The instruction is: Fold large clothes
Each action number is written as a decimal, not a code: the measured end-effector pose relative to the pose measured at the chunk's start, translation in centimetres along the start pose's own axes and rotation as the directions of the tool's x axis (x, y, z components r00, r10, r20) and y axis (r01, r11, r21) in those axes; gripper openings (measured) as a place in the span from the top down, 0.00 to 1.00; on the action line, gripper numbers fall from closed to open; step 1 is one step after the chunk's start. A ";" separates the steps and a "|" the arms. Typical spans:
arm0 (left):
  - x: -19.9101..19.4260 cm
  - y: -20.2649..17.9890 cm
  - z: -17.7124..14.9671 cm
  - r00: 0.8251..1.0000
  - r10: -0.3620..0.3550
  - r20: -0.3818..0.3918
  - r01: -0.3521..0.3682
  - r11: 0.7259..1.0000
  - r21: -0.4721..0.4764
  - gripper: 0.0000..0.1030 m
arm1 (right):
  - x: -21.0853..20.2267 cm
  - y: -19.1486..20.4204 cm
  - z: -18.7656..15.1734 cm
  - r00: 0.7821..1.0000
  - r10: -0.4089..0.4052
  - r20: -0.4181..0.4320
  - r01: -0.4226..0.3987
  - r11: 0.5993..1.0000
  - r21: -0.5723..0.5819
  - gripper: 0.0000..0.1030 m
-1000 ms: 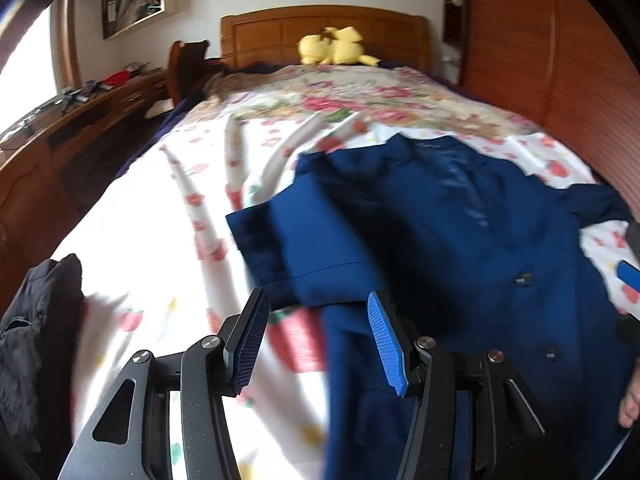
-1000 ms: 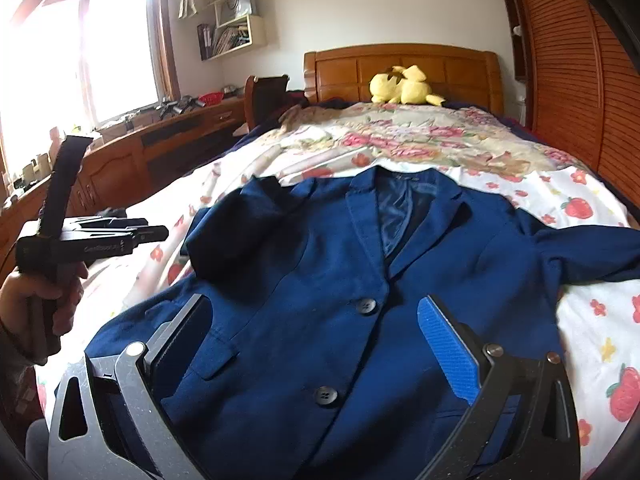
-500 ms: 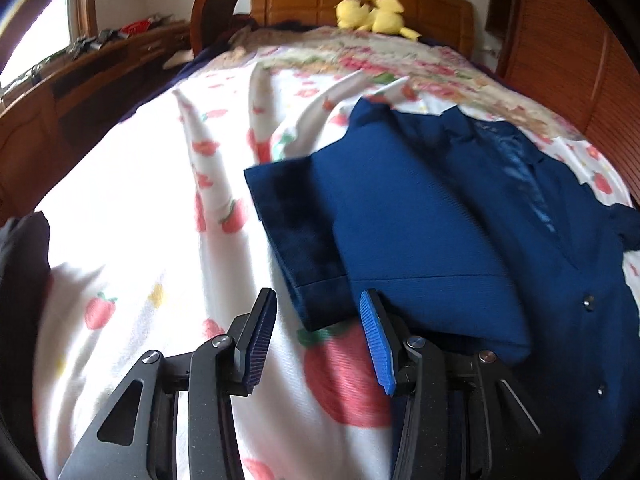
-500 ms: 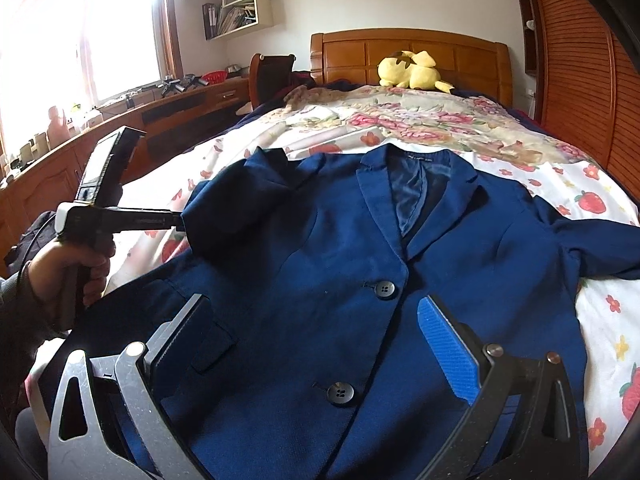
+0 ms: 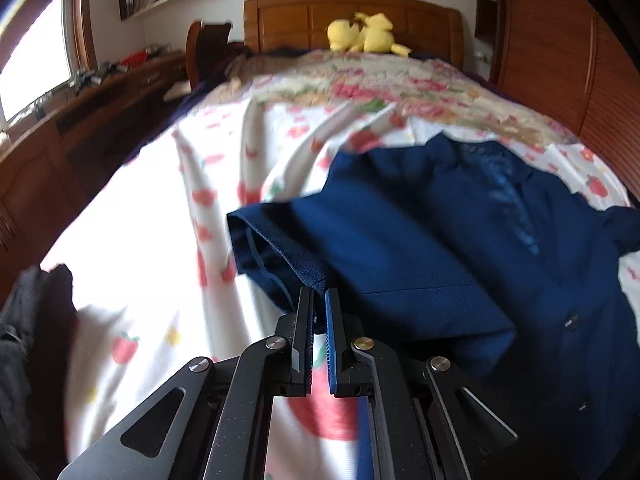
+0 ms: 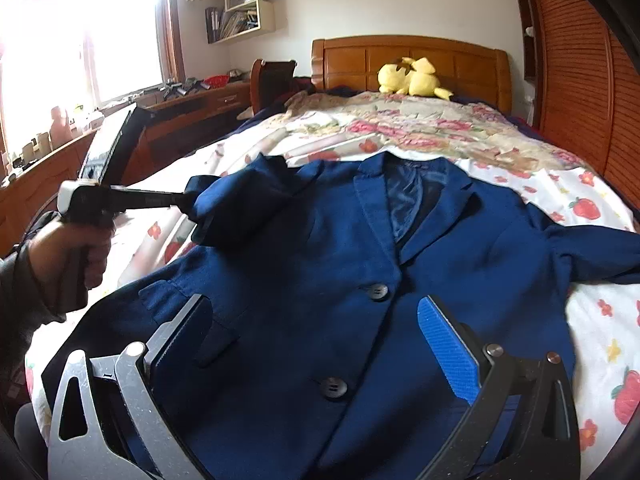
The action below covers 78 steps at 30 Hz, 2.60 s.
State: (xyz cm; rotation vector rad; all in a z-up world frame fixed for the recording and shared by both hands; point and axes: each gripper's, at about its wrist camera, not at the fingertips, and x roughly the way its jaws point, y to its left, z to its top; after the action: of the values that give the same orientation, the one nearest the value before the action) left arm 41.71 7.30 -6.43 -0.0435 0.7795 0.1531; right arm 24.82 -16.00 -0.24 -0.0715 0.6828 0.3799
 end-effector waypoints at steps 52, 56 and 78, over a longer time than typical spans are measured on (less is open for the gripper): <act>-19.7 -7.1 -14.1 0.962 -0.244 0.122 0.212 0.950 0.229 0.62 | -7.7 -6.3 -1.8 0.996 -0.089 0.018 0.088 0.996 0.007 0.05; -21.1 -6.3 -16.3 0.966 -0.219 0.137 0.190 0.962 0.199 0.62 | -5.3 -3.1 -2.4 0.999 -0.012 -0.045 0.009 0.999 -0.053 0.10; -22.8 -3.0 -19.2 0.968 -0.213 0.129 0.195 0.971 0.139 0.62 | 0.5 1.4 -6.8 0.962 0.019 -0.271 -0.069 0.981 -0.178 0.83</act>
State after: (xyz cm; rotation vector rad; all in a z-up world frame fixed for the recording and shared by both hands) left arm 12.79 -0.24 -4.10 0.0062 0.6356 -0.0888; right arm 20.59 -15.81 -5.71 -0.2906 0.9168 0.4822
